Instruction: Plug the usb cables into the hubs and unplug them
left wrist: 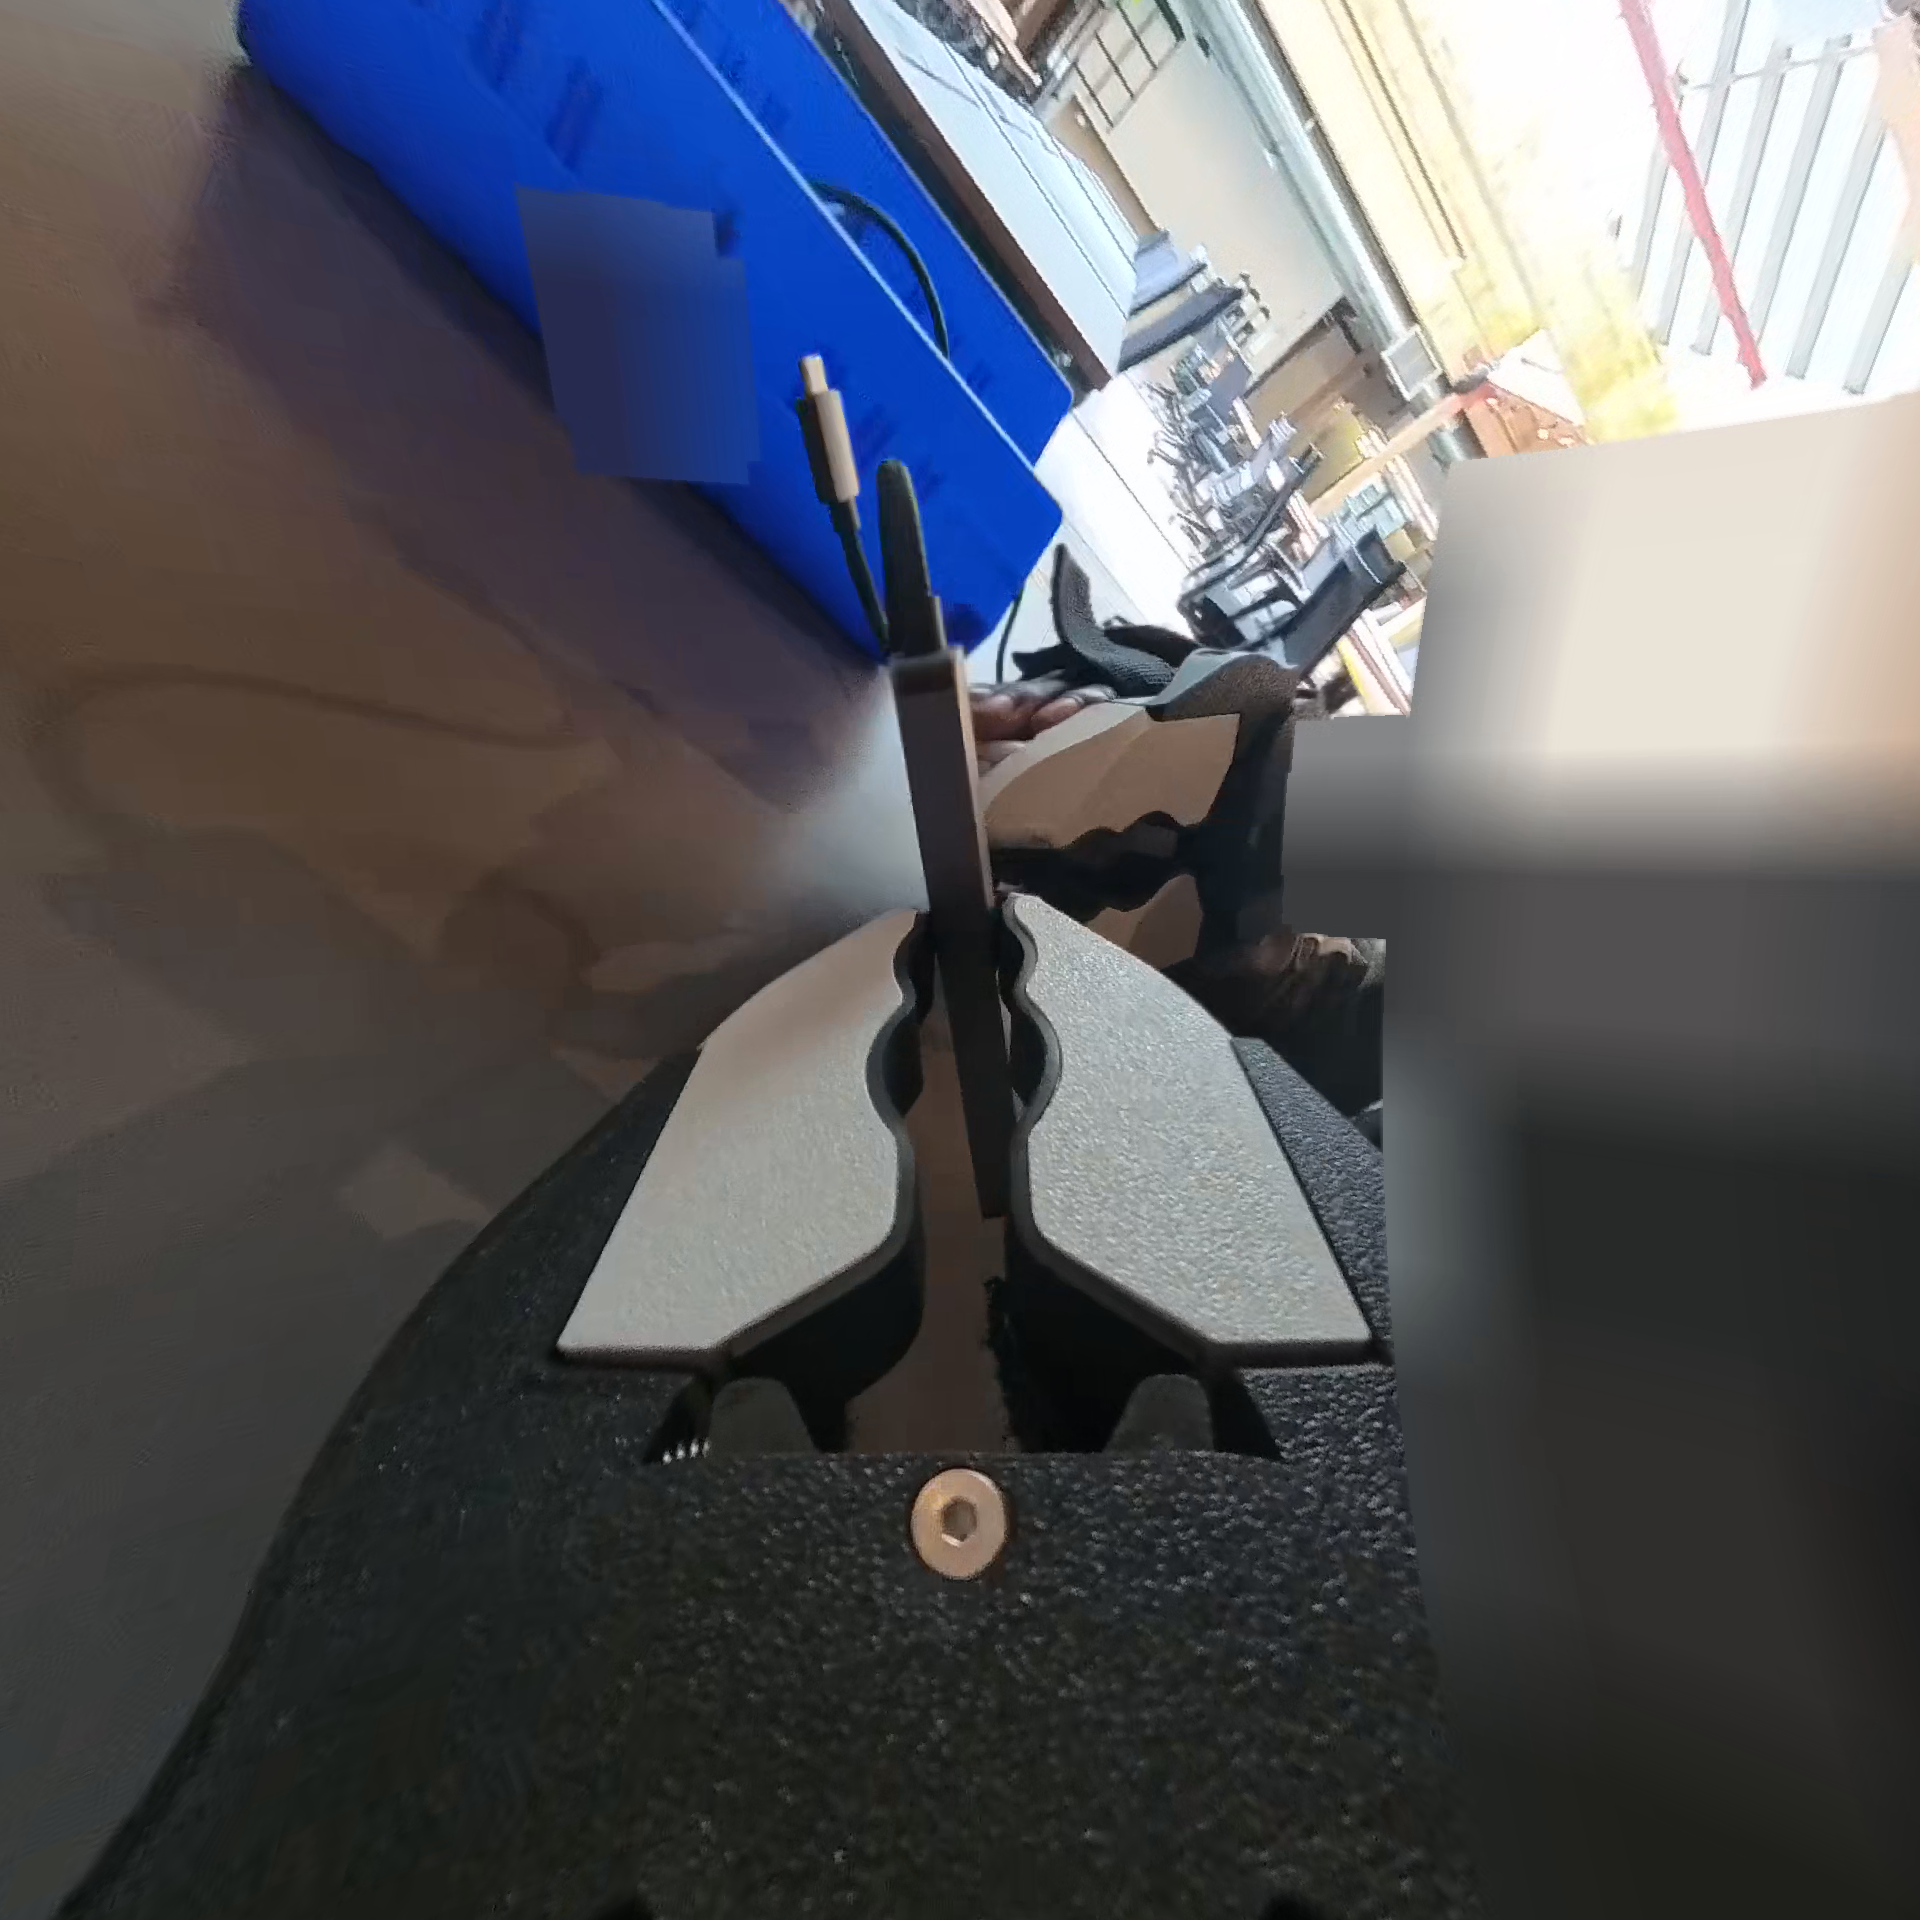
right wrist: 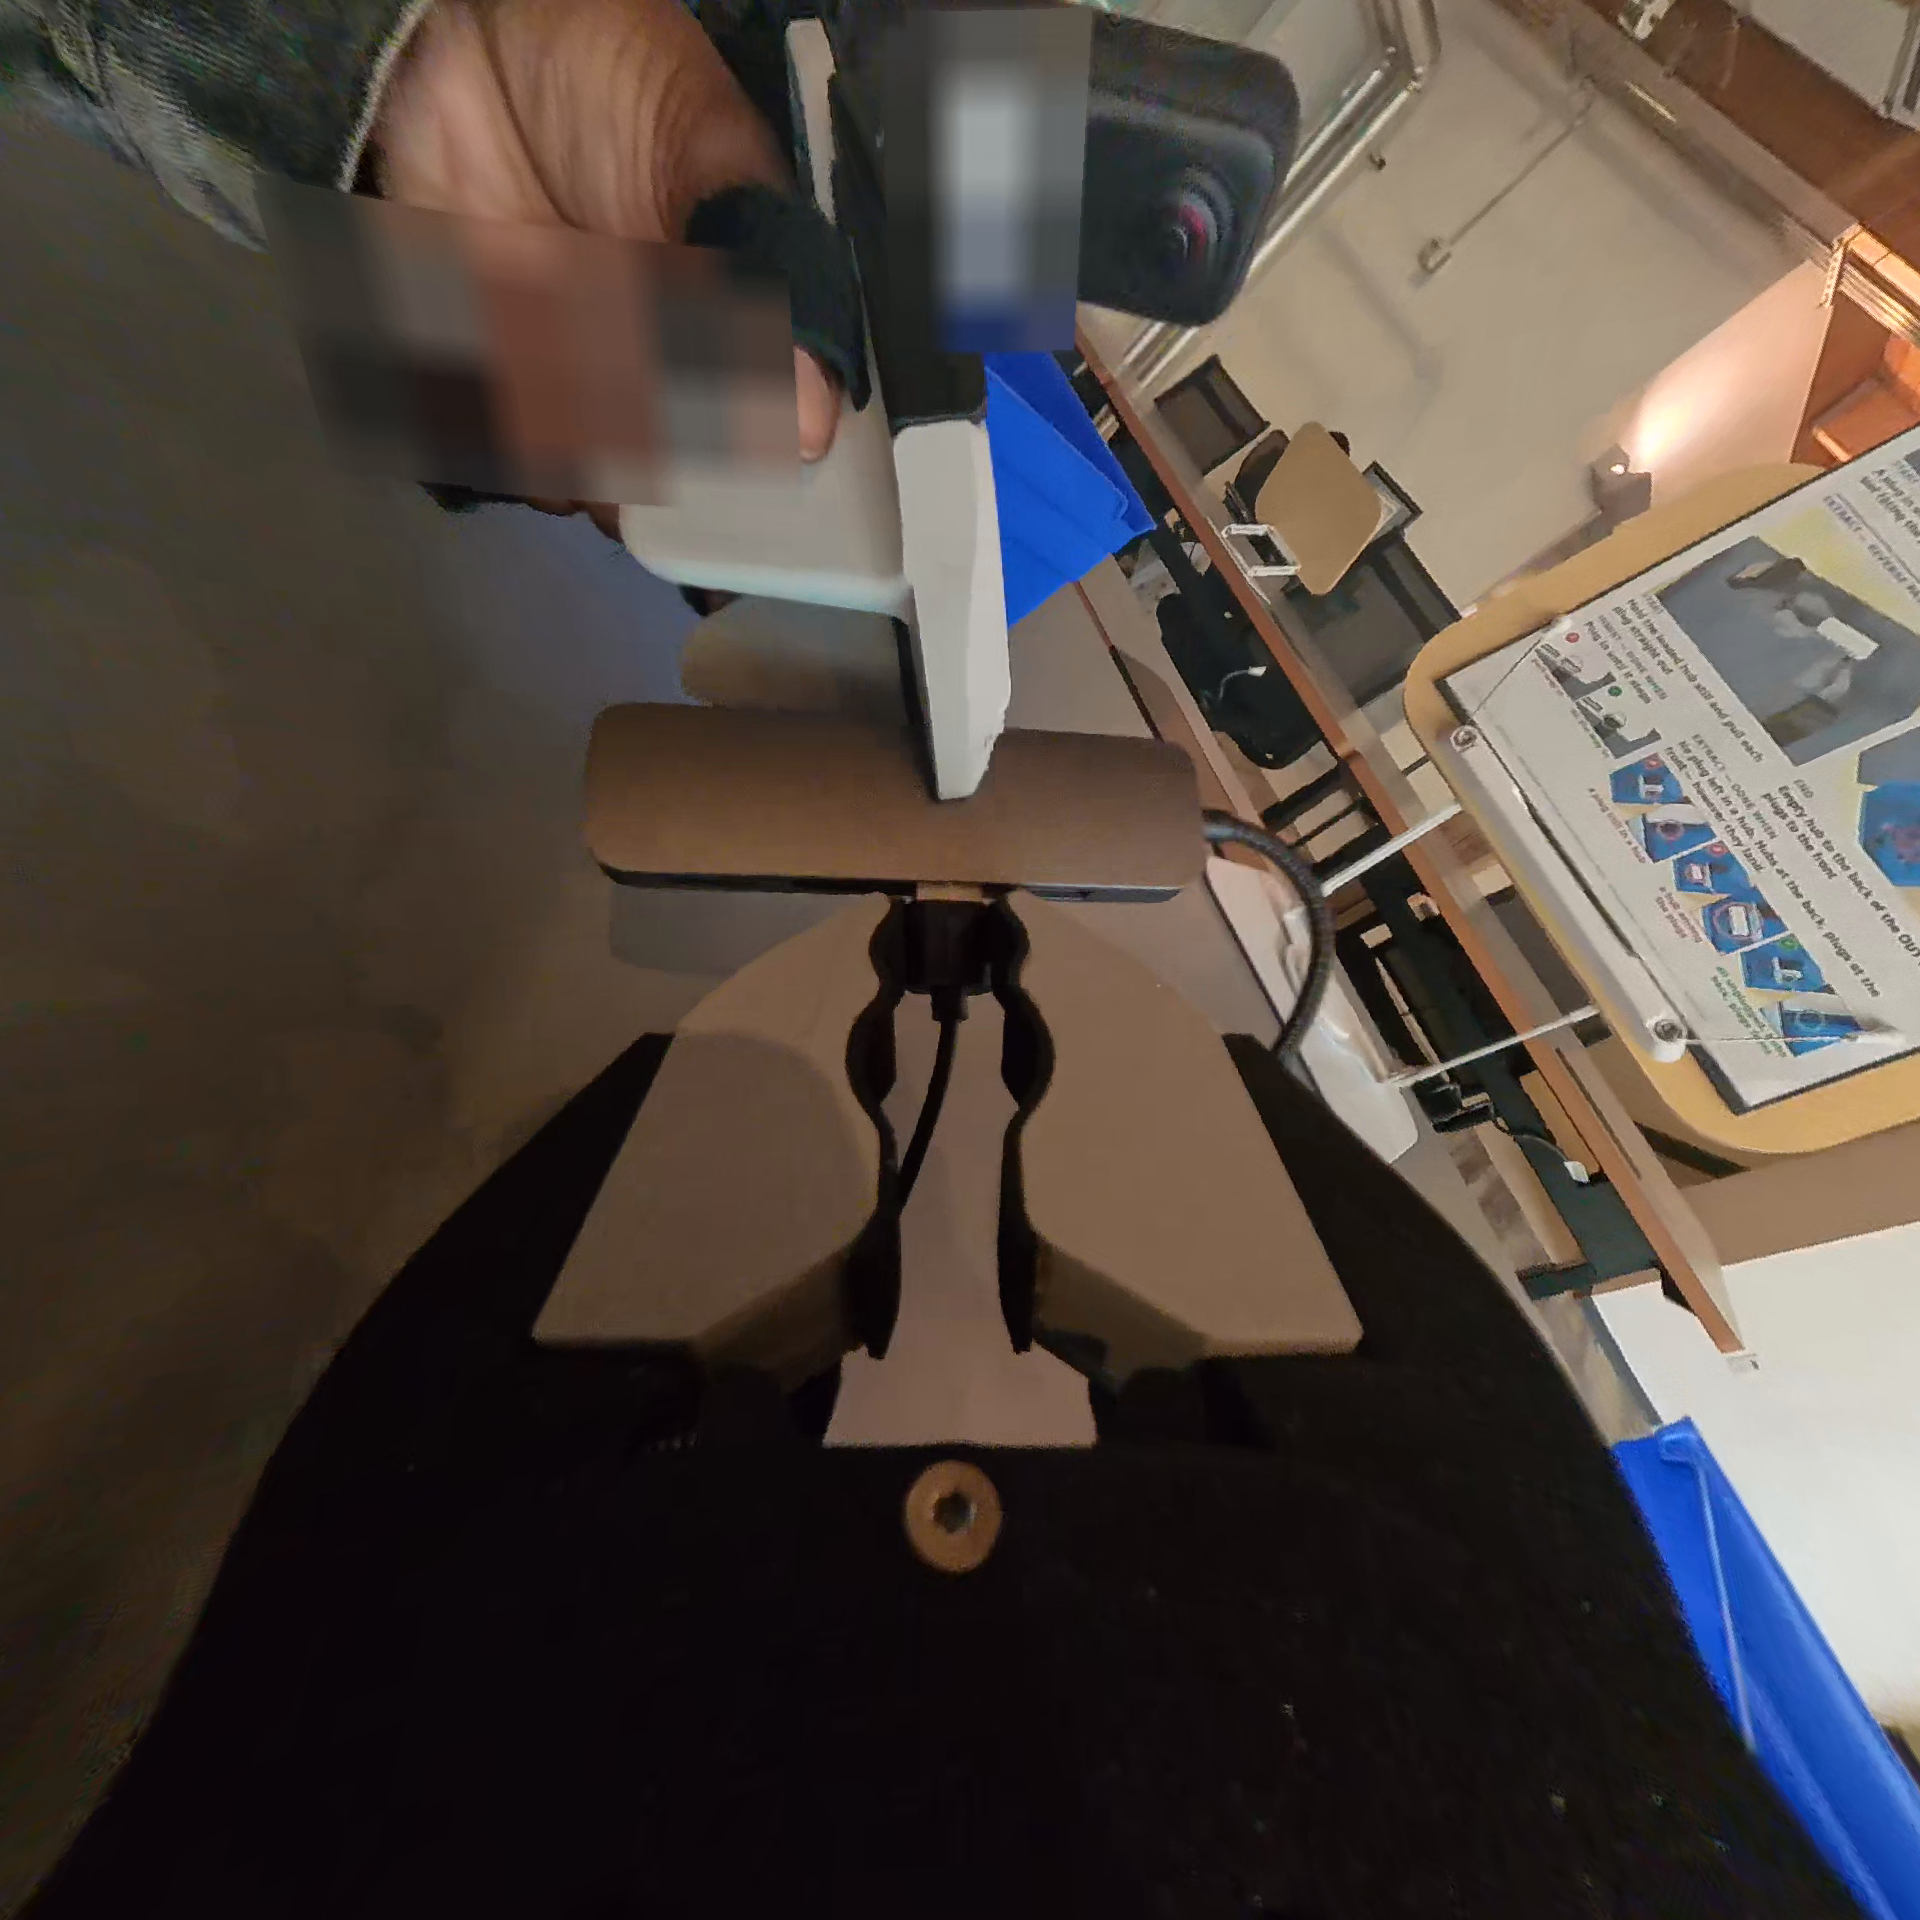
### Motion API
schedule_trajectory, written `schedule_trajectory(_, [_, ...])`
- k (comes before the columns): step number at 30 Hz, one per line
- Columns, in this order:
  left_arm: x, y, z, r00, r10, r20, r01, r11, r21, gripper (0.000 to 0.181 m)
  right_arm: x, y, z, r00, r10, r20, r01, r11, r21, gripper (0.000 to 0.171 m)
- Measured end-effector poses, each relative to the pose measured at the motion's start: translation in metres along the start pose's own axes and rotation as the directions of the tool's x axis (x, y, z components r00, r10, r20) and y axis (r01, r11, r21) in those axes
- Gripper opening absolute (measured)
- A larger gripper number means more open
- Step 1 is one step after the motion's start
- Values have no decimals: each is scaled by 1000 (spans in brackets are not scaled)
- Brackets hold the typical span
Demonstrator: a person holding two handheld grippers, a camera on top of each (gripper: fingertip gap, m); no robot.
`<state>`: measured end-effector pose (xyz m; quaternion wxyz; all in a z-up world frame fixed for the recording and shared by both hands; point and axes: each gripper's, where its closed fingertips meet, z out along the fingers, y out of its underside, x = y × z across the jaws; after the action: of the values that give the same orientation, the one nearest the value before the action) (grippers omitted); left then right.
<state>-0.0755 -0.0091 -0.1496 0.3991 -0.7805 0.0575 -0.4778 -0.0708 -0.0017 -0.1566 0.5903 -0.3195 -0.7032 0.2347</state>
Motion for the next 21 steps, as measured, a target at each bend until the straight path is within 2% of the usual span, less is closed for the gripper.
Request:
schedule_trajectory(2, [7,-5,-3,1000,17,-18,-16,999,29,11,10,-7,-4,999,-7,-33,9,999,48,27])
schedule_trajectory(4, [15,-8,-6,998,22,-56,-20,999,45,11,16,-14,-10,999,9,-39,-6,995,95,29])
schedule_trajectory(8, [19,-7,-6,998,28,-65,-26,999,25,11,13,-12,-15,1000,-4,-11,5,994,108,24])
schedule_trajectory(10, [20,-8,-5,997,28,-73,-26,999,27,11,9,-11,-16,1000,-19,5,18,994,104,15])
schedule_trajectory(21, [24,-1,-1,995,97,-39,-99,994,-53,11,5,-15,-20,999,-2,42,-2,994,107,14])
